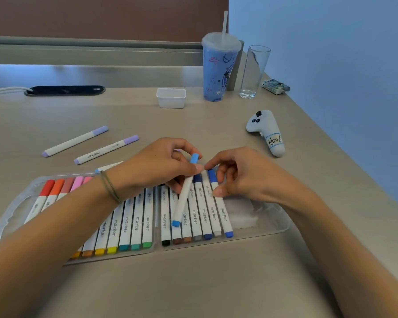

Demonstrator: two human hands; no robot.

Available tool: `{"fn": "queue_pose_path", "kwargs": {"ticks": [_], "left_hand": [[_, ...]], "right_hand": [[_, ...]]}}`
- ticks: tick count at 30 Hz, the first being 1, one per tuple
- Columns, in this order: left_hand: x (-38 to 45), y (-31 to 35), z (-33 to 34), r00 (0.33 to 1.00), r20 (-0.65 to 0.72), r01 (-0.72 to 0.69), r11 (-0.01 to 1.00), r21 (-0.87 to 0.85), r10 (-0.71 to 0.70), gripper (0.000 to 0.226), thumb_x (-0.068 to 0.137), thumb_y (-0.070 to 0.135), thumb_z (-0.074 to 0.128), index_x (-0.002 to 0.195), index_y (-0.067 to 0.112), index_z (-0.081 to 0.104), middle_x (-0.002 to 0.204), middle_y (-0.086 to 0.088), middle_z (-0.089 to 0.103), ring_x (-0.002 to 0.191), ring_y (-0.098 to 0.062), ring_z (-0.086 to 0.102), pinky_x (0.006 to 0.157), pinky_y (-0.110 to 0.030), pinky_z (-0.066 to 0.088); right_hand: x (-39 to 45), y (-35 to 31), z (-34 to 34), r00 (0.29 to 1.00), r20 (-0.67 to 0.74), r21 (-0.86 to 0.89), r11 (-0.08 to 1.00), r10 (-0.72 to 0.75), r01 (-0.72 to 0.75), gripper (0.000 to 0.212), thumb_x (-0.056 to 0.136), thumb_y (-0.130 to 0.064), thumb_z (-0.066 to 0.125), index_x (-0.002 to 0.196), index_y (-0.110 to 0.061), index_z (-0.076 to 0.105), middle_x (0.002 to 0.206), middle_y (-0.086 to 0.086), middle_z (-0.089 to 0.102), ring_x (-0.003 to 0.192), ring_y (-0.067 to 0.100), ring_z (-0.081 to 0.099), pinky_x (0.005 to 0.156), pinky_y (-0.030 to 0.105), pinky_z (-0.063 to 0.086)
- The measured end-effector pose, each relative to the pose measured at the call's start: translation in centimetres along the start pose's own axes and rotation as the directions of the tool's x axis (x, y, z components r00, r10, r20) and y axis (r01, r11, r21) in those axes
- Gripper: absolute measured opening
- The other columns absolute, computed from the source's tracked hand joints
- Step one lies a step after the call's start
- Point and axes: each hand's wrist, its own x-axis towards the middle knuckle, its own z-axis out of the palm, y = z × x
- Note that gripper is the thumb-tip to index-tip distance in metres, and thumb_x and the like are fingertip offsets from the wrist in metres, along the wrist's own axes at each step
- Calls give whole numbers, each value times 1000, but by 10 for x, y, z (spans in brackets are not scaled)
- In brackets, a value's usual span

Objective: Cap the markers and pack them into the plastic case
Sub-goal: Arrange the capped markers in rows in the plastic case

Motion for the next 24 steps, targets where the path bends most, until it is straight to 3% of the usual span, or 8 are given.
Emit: {"fn": "queue_pose_path", "kwargs": {"ticks": [7,9,11,12,14,18,24], "left_hand": [[-2,3,3,998,-67,-22,999,-29,20,26,90,22,72,111,13,61,79,-14,76,73,-28,75,55,-25,57],[-4,5,4,995,-86,-50,997,-66,44,25,90,23,72,110,11,63,82,-19,75,71,-31,72,57,-26,58],[-6,7,4,993,-92,-81,990,-119,70,23,90,19,71,111,11,64,85,-20,75,75,-33,73,64,-30,62],[-7,7,4,993,-93,-93,984,-149,80,22,91,15,70,112,10,65,86,-18,76,79,-33,75,68,-32,63],[-8,9,4,991,-93,-115,971,-212,97,21,94,7,65,115,9,64,88,-15,77,83,-31,76,71,-33,64],[-9,10,4,985,-86,-167,941,-294,148,21,96,0,59,116,8,61,94,-18,76,87,-32,75,72,-32,62],[-7,9,5,975,-26,-213,909,-359,219,23,96,-9,51,109,8,56,107,-18,74,99,-32,73,90,-36,59]], "right_hand": [[-3,-3,3,998,-60,-87,996,0,-5,45,76,-28,88,113,-34,64,83,-9,66,77,6,63,75,24,52],[-4,-3,-1,993,-115,-5,999,-32,32,33,79,-26,87,107,-29,70,79,-8,69,73,4,63,71,20,51],[-7,-5,-7,977,-207,149,985,-51,83,7,89,-22,77,95,-20,77,77,-3,73,70,3,64,68,14,49],[-9,-6,-10,976,-215,223,970,-44,93,10,94,-22,71,89,-17,79,76,-1,75,69,3,64,68,13,49],[-13,-9,-12,989,-144,321,945,-25,71,27,100,-25,63,84,-12,80,74,3,76,66,5,62,65,17,49],[-16,-13,-10,999,-23,409,912,-35,41,38,99,-36,60,89,-6,81,76,10,76,66,11,61,61,21,47],[-15,-12,-8,999,32,472,882,-15,-1,25,97,-23,67,92,-2,79,71,6,70,64,12,57,57,21,47]]}}
